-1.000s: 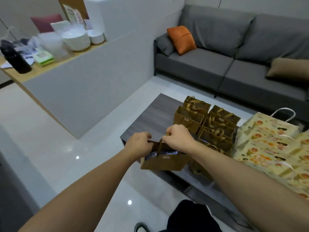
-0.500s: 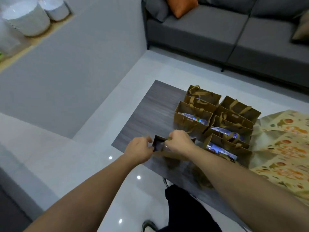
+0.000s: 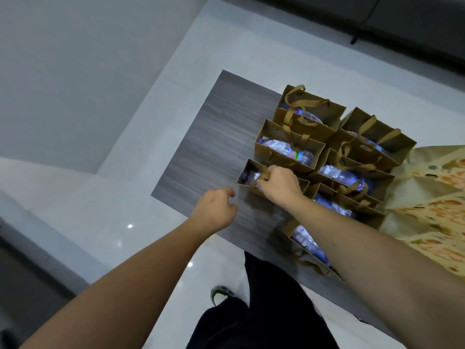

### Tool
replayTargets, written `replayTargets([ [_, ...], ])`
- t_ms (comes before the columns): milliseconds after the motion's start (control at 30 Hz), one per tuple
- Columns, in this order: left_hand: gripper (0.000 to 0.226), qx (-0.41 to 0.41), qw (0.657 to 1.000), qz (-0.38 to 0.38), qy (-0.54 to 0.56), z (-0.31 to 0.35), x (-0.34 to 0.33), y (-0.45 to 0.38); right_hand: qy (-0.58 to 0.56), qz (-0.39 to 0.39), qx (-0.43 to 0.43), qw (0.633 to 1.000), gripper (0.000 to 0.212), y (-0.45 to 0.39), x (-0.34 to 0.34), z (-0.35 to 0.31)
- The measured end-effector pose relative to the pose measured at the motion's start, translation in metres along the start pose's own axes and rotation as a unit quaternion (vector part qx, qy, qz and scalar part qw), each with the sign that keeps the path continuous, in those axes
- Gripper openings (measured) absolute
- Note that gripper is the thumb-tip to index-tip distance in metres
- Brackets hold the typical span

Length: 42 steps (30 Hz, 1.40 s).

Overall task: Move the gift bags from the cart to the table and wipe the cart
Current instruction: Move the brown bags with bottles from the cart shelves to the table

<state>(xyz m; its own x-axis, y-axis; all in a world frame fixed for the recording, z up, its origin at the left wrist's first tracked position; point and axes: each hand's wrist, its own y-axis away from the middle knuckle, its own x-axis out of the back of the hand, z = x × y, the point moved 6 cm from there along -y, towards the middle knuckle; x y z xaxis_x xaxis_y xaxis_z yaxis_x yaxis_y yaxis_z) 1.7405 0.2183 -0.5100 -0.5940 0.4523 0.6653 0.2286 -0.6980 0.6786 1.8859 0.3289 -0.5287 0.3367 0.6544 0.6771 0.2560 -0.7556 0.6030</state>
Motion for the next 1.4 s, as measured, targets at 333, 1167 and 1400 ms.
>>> replayTargets([
  [333, 0.045, 0.112, 0.985, 0.094, 0.096, -0.051, 0.013, 0.028, 0.214, -0.013, 0.247, 0.945, 0.075, 0.009, -0.045, -0.086],
  [1167, 0.05, 0.593, 0.605, 0.335, 0.413, -0.21, -0.379, 0.627, 0.436, -0.288, 0.713, 0.468, 0.072, 0.568, -0.394, -0.047],
  [1400, 0.051, 0.676, 0.43, 0.368, 0.472, -0.163, -0.505, 0.759, 0.44, -0.35, 0.778, 0.282, 0.07, 0.738, -0.447, 0.038],
])
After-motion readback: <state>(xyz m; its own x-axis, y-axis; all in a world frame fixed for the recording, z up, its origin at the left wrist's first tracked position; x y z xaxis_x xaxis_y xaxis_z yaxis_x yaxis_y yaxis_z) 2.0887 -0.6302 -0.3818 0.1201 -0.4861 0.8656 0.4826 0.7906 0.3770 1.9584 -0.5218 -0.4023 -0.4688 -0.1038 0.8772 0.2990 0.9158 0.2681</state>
